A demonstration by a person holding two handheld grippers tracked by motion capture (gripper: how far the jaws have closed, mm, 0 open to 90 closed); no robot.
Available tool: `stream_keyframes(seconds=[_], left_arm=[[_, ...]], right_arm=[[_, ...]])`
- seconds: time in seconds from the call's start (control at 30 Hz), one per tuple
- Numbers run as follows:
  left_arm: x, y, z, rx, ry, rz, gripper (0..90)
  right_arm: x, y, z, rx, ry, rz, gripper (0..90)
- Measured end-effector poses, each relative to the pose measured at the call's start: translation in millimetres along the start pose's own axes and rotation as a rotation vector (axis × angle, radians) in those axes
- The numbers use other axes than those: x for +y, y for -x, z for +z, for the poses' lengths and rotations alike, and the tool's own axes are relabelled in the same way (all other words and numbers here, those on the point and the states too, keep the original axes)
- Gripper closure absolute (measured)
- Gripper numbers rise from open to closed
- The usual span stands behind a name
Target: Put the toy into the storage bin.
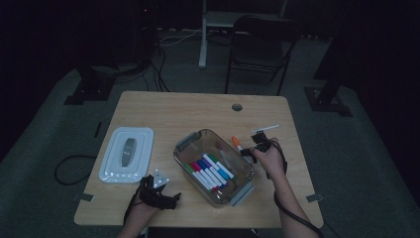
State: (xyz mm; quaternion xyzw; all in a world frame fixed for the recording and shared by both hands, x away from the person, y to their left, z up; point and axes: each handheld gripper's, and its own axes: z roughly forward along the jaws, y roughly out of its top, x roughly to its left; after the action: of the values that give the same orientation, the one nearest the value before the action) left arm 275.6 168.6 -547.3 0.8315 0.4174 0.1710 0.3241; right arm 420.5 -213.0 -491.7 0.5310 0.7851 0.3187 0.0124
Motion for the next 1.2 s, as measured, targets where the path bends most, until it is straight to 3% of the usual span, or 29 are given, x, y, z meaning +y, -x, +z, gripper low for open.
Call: stream_keyframes(seconds=[0.13,0.37,0.6,0.67,0.93,1.2], left_arm=[[0.0,-0.1,0.0,0.001,0.0,0.002,0.6],[0.0,0.0,0.0,0.001,0.0,0.001,0.6],[0.1,-0.1,-0.1,0.001,0.0,0.001,0.6],[0.2,-0.1,-0.1,0.001,-0.001,0.001,0.6],[0.1,0.0,0.0,0.0,0.0,0.0,0.6],[0.1,-0.2,-0.1,0.001,-0.001,0.003,0.6]], right_arm=[[5.0,-4.0,-22.9,0.013,0.024,-0.003,76.4],[14.2,-22.2,-67.4,0.044,0.119,-0.045,76.4],[21.7,-63.5,-103.1,0.116,0.193,-0.124,76.4],[22.7,-76.8,-107.5,0.142,0.19,-0.156,76.4],[22.9,-118.5,-102.4,0.221,0.155,-0.243,76.4],[14.8,-144.9,-64.3,0.262,0.033,-0.284,76.4]])
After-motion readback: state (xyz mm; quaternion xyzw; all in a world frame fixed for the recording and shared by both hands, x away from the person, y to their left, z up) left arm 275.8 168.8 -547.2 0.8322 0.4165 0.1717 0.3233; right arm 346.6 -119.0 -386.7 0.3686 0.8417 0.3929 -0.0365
